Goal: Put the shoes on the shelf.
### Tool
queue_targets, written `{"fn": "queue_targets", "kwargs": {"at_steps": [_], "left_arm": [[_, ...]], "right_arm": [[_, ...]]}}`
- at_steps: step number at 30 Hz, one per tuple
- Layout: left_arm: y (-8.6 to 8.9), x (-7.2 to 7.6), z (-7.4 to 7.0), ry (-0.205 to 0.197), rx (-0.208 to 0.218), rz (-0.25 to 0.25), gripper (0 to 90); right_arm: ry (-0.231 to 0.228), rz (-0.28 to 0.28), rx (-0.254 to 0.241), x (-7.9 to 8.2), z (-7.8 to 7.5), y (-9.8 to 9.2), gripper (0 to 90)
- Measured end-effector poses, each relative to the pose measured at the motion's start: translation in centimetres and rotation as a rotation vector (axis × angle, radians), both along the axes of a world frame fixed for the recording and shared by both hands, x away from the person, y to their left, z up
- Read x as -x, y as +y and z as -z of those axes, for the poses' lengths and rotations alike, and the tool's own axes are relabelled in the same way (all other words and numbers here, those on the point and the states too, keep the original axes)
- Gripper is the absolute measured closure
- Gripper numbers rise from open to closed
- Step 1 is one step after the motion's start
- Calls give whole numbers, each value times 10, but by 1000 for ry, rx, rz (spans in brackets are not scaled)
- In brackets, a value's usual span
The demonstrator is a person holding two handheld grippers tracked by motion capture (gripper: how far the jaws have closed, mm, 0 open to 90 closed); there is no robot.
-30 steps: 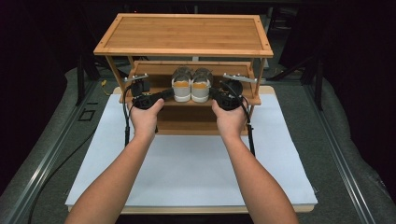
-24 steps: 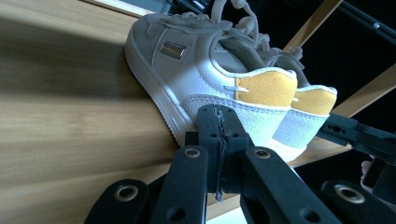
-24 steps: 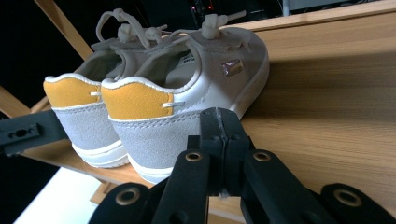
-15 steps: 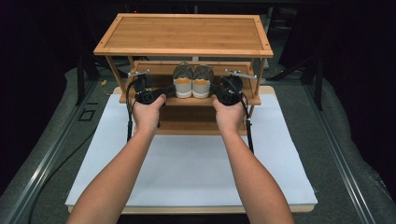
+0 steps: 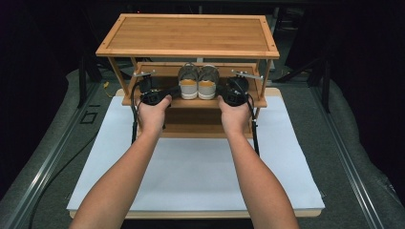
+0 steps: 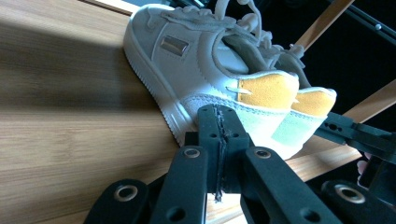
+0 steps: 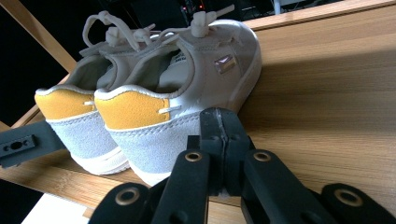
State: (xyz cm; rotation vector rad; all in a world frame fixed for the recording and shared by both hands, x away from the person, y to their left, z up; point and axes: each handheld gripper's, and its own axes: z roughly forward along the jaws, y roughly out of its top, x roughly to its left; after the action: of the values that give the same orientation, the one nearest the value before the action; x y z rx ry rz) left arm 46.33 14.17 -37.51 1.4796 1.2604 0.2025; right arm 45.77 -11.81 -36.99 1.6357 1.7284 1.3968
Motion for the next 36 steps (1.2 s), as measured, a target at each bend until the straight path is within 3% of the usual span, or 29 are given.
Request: {"fn": "queue_targets", "kwargs": {"at_steps": [8,15,20,23,25,30,31,36], "left_arm": [[2,2,0,-6,-4,12,876],[6,8,-1,-13,-4,9,865],[12,13,-2,-19,-11,13,861],[16,19,-5,-21,-13,21,861],[17,25,-6,-32,6,35,862],[22,39,-7,-55,0,80,863],[23,41,-7,-52,-6,89,863],[30,53,-5,-62,-2,112,860]], "right_arm": [[-20,-14,-24,-2,1,-3,882],[-28,-14,11,6,-4,-8,876],[-40,-21,-8,11,-4,-15,877],[-28,-36,1,17,-5,-18,876],[-51,-41,-3,21,-4,-18,877],[-55,-91,19,37,-6,-18,877],[-74,-103,5,40,-5,-18,876],[-79,-141,0,56,-7,-19,875]]}}
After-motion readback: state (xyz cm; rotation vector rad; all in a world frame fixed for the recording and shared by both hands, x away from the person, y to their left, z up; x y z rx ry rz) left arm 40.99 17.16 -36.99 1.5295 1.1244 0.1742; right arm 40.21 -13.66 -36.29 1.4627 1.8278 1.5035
